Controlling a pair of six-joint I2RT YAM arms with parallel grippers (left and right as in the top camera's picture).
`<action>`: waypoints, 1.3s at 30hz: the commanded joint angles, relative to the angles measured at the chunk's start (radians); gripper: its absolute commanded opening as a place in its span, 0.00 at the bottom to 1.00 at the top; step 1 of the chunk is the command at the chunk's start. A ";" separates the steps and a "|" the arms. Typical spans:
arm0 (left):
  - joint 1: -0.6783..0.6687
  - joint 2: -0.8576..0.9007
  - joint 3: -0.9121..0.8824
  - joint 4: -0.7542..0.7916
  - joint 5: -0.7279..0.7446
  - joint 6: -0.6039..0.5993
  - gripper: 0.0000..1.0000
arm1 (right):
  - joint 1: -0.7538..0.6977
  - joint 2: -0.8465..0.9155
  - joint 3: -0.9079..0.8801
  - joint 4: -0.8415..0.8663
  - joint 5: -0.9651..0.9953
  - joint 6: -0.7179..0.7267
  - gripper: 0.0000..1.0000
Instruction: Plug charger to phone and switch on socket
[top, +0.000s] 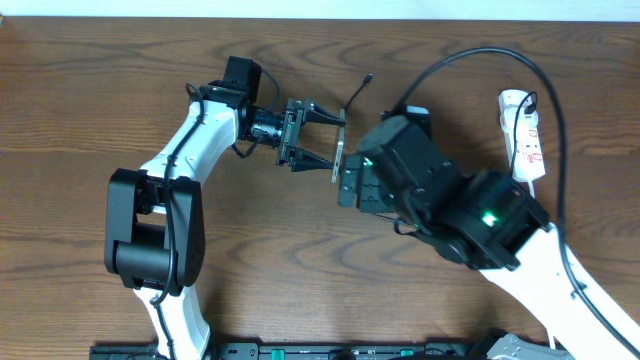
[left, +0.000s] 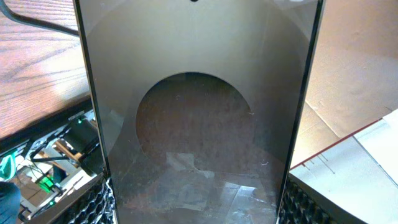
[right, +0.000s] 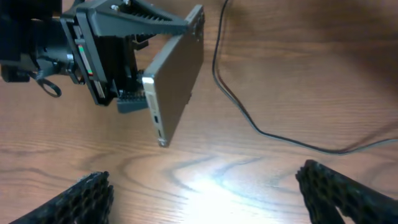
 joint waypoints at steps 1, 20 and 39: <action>0.004 -0.030 0.003 0.001 0.038 -0.006 0.71 | 0.009 0.048 0.002 0.023 -0.011 -0.037 0.94; 0.004 -0.030 0.003 0.001 0.039 -0.012 0.71 | -0.227 -0.126 0.016 -0.278 0.322 0.170 0.99; 0.004 -0.030 0.003 0.003 0.066 -0.012 0.65 | -0.628 -0.137 -0.058 -0.452 0.337 0.178 0.99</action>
